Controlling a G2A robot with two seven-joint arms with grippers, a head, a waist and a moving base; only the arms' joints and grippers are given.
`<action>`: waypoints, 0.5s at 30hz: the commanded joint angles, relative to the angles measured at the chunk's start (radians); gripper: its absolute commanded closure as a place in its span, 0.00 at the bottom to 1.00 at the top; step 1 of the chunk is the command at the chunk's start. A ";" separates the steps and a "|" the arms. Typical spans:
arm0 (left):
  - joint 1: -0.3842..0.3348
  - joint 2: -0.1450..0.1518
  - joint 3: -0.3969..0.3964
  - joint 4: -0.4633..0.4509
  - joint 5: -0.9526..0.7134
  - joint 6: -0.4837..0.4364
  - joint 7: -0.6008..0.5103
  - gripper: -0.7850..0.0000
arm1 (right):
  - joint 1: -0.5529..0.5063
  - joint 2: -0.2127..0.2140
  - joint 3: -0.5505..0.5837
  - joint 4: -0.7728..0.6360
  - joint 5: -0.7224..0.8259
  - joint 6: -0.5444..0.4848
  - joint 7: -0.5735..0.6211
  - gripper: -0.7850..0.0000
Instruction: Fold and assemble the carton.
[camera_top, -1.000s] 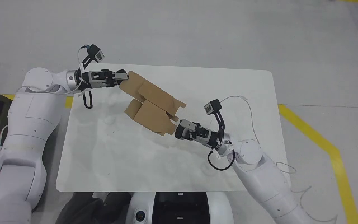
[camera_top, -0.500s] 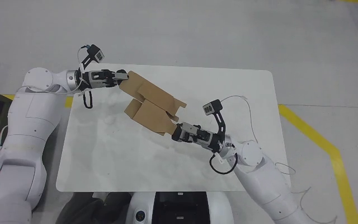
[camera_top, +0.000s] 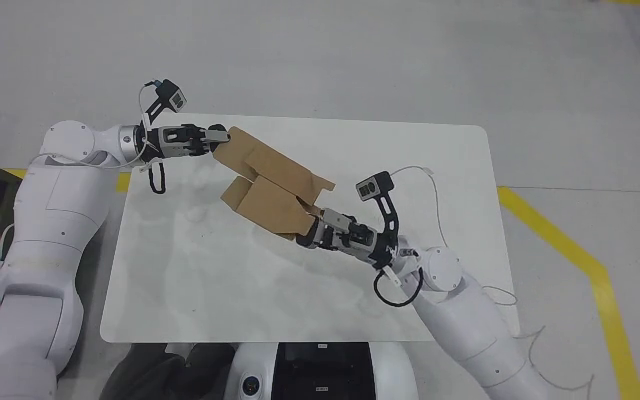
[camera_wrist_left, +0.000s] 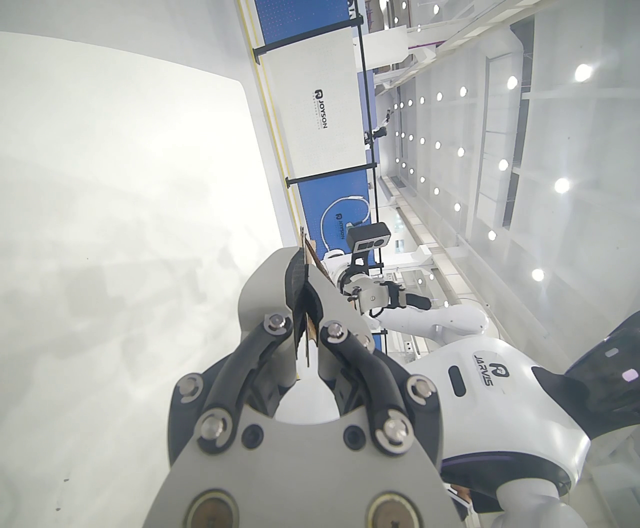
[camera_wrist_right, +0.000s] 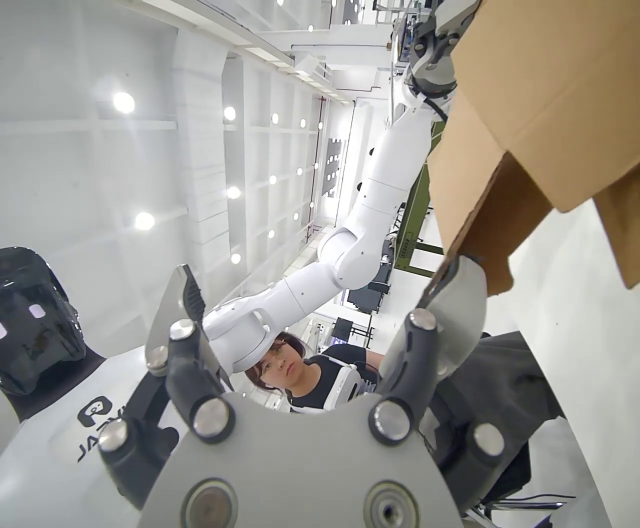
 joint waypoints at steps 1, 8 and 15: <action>0.000 0.000 0.000 0.000 0.000 0.000 0.000 1.00 | 0.010 -0.004 -0.011 0.017 0.001 0.001 -0.009 0.17; 0.000 0.000 0.000 0.000 0.000 0.000 0.000 1.00 | 0.029 -0.014 -0.036 0.055 -0.049 0.008 -0.044 0.21; 0.000 0.000 0.000 0.000 0.000 0.000 0.000 1.00 | 0.024 -0.017 -0.041 0.056 -0.144 0.008 -0.114 0.54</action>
